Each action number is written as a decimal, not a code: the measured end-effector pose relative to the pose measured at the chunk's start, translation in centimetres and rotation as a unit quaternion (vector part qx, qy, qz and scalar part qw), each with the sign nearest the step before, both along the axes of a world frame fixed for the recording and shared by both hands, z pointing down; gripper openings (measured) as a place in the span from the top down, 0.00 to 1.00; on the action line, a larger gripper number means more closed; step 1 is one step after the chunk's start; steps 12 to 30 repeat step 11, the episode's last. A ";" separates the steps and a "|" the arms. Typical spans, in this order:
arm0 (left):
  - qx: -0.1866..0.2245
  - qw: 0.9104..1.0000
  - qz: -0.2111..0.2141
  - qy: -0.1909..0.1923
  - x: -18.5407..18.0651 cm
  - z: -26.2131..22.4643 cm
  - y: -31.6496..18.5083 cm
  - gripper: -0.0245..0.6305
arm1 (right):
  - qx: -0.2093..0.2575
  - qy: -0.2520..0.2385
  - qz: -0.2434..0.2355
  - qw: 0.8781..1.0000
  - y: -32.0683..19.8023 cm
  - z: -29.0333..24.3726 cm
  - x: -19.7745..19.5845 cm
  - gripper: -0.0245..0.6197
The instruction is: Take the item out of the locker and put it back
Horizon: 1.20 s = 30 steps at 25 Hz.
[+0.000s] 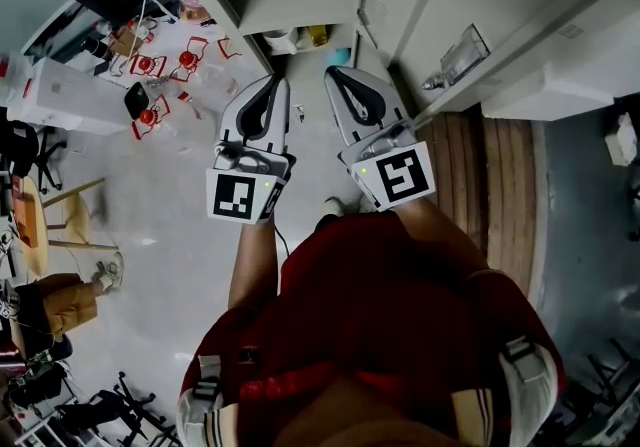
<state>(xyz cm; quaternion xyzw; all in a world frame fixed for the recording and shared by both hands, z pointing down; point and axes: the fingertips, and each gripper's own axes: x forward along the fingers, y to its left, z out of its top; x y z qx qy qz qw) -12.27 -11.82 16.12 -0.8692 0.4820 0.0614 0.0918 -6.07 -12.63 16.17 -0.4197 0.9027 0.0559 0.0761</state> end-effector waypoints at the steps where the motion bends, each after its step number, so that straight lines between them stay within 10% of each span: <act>1: 0.001 1.000 0.001 0.001 0.1 -0.2 0.0 0.95 | 0.000 0.001 0.000 1.000 0.0 0.0 0.0 0.97; 30: 0.007 1.000 0.004 0.001 0.4 -0.7 0.1 0.95 | 0.000 0.005 0.001 1.000 0.1 0.1 -0.1 0.97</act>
